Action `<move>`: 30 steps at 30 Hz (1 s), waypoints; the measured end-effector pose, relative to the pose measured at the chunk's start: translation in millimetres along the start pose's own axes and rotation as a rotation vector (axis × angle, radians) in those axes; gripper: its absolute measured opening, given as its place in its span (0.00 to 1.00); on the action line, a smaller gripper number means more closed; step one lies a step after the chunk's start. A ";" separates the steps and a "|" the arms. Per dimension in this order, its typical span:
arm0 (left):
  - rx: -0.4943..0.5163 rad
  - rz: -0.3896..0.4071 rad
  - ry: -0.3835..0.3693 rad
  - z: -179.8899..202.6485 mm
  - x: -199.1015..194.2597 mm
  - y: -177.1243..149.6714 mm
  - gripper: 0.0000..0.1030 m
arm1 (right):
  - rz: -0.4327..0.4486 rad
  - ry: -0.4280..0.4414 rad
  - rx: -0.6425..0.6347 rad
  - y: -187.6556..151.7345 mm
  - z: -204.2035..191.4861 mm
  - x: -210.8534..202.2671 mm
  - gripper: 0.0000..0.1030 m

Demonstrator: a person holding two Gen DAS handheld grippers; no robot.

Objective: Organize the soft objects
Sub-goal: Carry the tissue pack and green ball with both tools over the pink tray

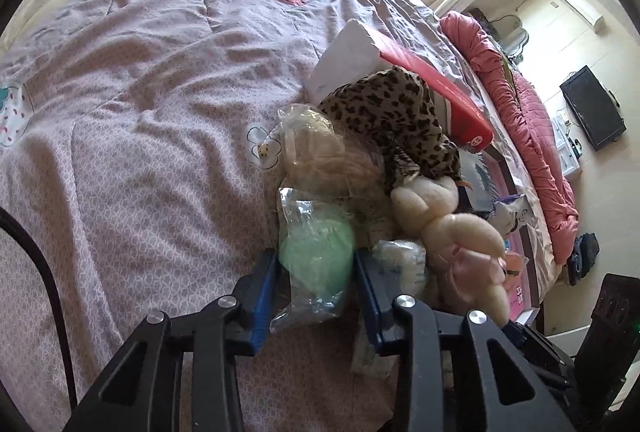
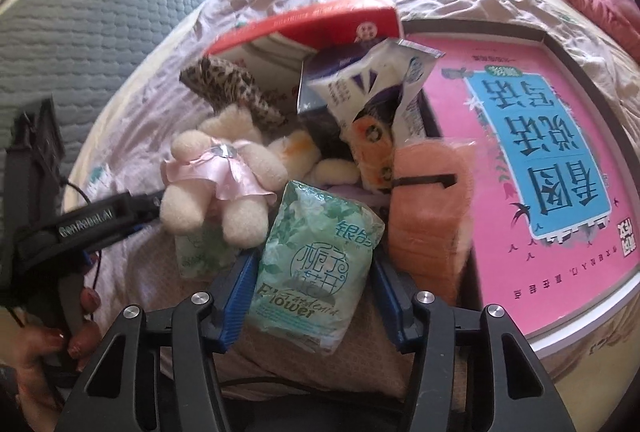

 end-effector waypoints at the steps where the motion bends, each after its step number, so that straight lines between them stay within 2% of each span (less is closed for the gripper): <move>1: -0.005 0.003 0.000 0.5 -1.6 -1.5 0.37 | 0.006 0.003 0.000 0.4 -0.1 -2.0 0.55; 7: -0.016 0.010 0.034 3.4 -20.9 -15.6 0.37 | 0.038 0.026 0.000 -0.5 -1.5 -13.7 0.55; 11: -0.008 0.016 0.094 6.8 -38.2 -23.4 0.37 | 0.055 0.033 0.004 -2.2 0.7 -21.1 0.55; 18: -0.002 0.053 0.098 21.2 -65.0 -30.6 0.37 | 0.101 0.060 0.019 -1.9 6.3 -41.2 0.55; 30: 0.084 0.089 0.097 80.2 -92.4 -27.3 0.37 | 0.165 0.137 0.066 6.4 14.2 -81.3 0.55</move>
Point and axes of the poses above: each gripper's, at about its wrist camera, not at the fingertips, and x roughly the way its jaws point, z to its right, y to its top, the point moved 7 cm from there along x, roughly the way its jaws point, and after that the axes turned 12 degrees about x, right-handed, at the moved point
